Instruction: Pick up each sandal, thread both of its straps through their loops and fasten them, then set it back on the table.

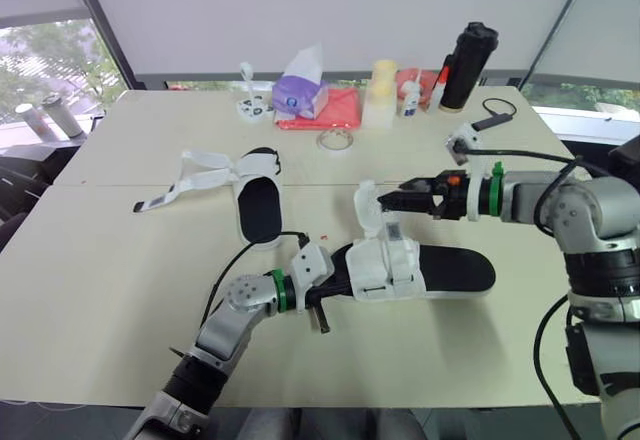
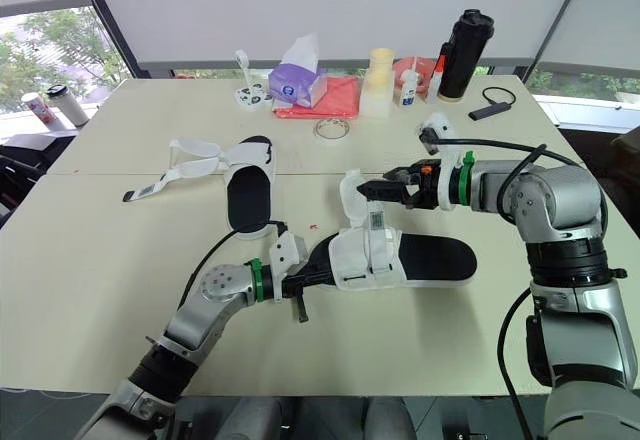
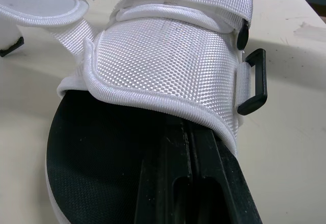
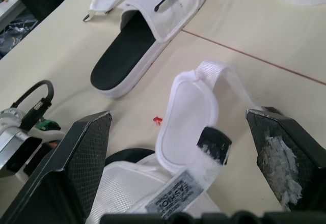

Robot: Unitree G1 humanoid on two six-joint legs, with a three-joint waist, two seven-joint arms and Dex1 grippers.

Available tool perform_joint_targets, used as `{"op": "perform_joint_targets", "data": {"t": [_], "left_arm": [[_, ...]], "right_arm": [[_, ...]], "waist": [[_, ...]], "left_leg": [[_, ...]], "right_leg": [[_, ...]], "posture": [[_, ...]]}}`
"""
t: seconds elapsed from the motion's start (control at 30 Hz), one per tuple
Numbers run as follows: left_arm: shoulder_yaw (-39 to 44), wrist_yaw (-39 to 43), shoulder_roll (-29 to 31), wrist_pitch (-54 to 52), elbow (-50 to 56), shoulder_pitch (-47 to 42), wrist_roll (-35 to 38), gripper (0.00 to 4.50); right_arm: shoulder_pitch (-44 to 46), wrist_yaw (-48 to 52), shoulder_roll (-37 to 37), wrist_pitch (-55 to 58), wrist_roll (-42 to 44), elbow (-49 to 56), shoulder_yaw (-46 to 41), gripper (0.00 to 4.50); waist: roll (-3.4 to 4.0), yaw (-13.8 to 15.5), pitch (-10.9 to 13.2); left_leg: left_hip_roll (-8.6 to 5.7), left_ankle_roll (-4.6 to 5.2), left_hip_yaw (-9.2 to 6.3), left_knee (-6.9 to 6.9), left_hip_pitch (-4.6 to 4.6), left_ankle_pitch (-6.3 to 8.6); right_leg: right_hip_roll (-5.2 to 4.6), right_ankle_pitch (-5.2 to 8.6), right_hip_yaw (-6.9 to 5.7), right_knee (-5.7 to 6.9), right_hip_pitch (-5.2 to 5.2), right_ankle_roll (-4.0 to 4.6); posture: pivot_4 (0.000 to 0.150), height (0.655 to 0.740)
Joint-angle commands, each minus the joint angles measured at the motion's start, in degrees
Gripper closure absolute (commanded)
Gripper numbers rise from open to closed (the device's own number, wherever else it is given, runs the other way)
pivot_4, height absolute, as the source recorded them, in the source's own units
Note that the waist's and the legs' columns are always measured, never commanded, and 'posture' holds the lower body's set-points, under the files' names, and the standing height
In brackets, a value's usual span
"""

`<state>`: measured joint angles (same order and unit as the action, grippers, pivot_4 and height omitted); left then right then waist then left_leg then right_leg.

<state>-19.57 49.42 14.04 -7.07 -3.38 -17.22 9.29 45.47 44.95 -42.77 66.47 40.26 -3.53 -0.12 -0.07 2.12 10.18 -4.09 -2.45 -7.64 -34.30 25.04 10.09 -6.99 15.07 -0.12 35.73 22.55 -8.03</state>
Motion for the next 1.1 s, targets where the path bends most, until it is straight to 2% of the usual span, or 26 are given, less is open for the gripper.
{"op": "perform_joint_targets", "data": {"t": [0.03, 0.6, 1.03, 1.1], "left_arm": [[-1.01, -0.77, 0.16, -1.45, -1.56, 0.87, -1.50, 4.50], [-1.04, -1.50, 0.04, -1.61, -1.08, 1.17, -1.47, 4.50], [-1.14, -1.37, -0.16, -1.57, -1.21, 1.24, -1.28, 4.50], [-1.14, -1.31, -0.20, -1.55, -1.29, 1.16, -1.31, 4.50]], "right_arm": [[0.31, 1.00, -0.12, 0.13, -0.70, 0.58, 0.04, 0.02], [0.73, 1.89, 4.03, 0.38, -5.88, -5.41, 3.00, 0.02], [0.89, 3.40, 2.63, 0.66, -6.09, -5.66, 0.88, 0.02], [0.88, 3.25, 2.88, 0.66, -6.13, -5.65, 0.72, 0.54]], "waist": [[0.00, -0.03, 0.00], [0.01, -0.06, 0.00], [0.01, -0.07, 0.00], [0.01, -0.07, 0.00]], "left_leg": [[0.00, 0.00, 0.00, 0.00, 0.00, 0.00], [-0.01, -0.01, 0.00, -0.06, -0.02, -0.02], [-0.01, -0.02, 0.00, -0.09, -0.02, -0.02], [-0.01, -0.02, -0.01, -0.09, -0.02, -0.02]], "right_leg": [[0.00, 0.00, 0.00, 0.01, 0.00, 0.00], [0.00, 0.00, 0.02, 0.22, 0.05, 0.00], [0.00, 0.00, 0.02, 0.25, 0.05, -0.01], [0.00, 0.00, 0.02, 0.26, 0.06, -0.01]], "posture": [[0.150, 0.7400], [0.150, 0.7400], [0.150, 0.7400], [0.150, 0.7400]]}}
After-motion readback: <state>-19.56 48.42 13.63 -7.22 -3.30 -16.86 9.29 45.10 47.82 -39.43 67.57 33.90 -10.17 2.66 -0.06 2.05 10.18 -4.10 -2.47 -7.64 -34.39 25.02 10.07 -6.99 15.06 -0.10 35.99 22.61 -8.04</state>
